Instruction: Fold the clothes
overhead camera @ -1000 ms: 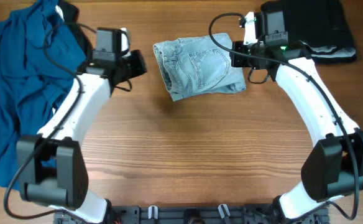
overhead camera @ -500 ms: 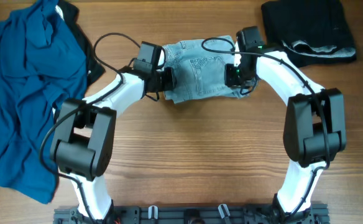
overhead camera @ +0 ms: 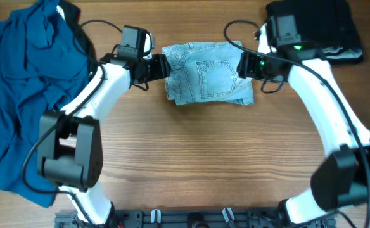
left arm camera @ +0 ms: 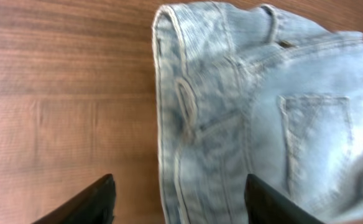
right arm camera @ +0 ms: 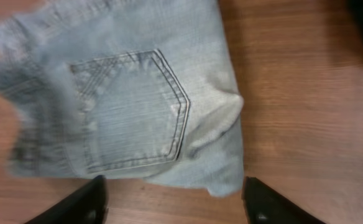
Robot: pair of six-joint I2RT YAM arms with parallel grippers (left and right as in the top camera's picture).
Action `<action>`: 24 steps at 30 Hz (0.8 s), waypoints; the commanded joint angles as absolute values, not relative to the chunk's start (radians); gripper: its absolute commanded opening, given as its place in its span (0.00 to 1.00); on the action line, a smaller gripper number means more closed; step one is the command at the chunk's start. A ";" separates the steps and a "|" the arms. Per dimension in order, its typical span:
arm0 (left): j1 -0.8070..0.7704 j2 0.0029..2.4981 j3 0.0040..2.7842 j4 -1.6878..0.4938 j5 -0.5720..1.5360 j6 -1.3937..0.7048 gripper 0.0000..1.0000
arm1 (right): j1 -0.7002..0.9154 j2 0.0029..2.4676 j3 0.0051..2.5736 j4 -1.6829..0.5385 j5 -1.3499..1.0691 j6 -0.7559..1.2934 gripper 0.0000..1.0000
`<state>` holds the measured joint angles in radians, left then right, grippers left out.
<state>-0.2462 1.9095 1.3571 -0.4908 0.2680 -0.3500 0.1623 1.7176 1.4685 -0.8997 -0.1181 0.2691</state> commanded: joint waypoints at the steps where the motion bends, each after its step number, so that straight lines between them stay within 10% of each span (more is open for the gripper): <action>1: -0.251 1.868 1.375 -0.577 0.299 -0.340 0.69 | 0.109 1.722 1.465 -0.928 -0.158 0.271 0.87; 10: -0.260 1.868 1.375 -0.672 0.299 -0.339 0.70 | -0.028 1.915 1.460 -0.777 -0.418 -0.083 0.95; 24: -0.260 1.868 1.375 -0.670 0.298 -0.340 0.72 | -0.024 2.180 1.459 -0.673 -0.643 -0.087 0.99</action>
<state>-0.2550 1.8793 1.3670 -0.6708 0.2867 -0.3492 -0.0338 2.1223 1.4647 -0.6773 -0.5339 -0.0605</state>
